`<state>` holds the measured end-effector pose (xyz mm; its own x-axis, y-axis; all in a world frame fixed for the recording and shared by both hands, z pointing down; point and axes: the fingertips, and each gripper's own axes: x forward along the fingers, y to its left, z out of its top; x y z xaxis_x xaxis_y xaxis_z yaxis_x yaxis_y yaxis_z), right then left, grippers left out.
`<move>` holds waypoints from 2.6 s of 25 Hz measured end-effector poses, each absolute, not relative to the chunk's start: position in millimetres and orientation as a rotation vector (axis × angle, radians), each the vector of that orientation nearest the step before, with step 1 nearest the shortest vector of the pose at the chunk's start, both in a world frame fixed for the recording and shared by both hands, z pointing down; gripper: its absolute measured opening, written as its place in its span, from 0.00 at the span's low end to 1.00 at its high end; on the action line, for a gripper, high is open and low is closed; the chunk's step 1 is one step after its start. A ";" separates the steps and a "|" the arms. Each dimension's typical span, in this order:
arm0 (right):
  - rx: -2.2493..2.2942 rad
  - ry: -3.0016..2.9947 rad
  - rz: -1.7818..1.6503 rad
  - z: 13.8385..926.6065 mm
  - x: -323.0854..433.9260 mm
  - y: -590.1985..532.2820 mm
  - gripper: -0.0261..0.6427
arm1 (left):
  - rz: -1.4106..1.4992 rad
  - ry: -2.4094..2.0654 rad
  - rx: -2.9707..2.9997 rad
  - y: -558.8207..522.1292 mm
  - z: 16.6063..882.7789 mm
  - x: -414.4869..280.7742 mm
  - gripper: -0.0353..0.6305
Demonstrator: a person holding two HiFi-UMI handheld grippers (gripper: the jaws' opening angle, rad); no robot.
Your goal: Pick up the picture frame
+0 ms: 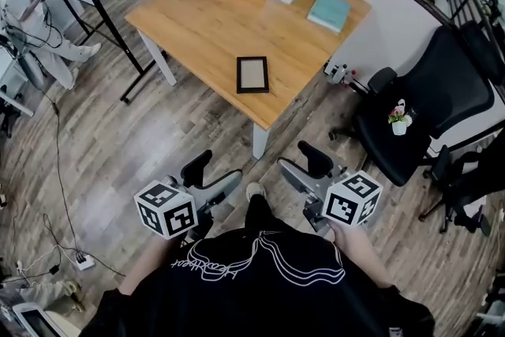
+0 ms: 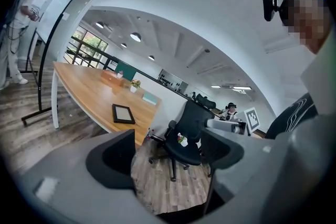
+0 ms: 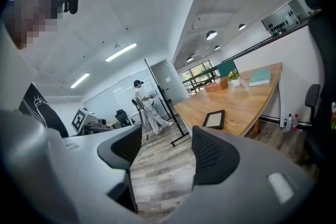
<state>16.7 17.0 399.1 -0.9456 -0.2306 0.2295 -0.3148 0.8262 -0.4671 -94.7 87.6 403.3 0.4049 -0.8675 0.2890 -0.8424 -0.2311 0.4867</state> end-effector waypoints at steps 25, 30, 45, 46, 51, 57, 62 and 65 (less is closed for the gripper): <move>0.320 -2.658 0.841 461.4 -114.3 -198.6 0.49 | 0.075 -1.423 1.974 -153.1 466.7 -213.7 0.61; 0.400 -2.613 0.870 479.7 -127.7 -222.9 0.48 | 0.096 -1.368 1.955 -181.8 489.0 -234.7 0.61; 0.560 -2.381 0.796 574.8 -161.2 -260.7 0.44 | 0.222 -1.265 2.004 -222.6 522.0 -274.4 0.61; 0.568 -2.369 0.804 578.9 -161.3 -261.7 0.44 | 0.218 -1.262 1.997 -224.7 523.7 -276.1 0.61; 0.608 -2.325 0.831 594.7 -159.6 -268.6 0.41 | 0.235 -1.235 1.989 -232.6 533.1 -278.5 0.61; 0.623 -2.277 0.833 607.5 -163.7 -269.0 0.34 | 0.251 -1.216 1.974 -241.6 540.1 -286.0 0.61; 0.659 -2.229 0.802 614.3 -161.2 -272.2 0.24 | 0.263 -1.190 1.971 -245.2 545.7 -289.0 0.61; 0.653 -2.200 0.853 617.2 -160.3 -272.8 0.22 | 0.272 -1.181 1.973 -248.3 546.8 -292.0 0.61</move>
<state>-160.3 -272.8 617.2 -0.6431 -0.2011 0.7389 -0.6469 0.6591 -0.3836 -292.0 -248.3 546.8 0.5403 -0.6429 0.5429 -0.8155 -0.2410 0.5262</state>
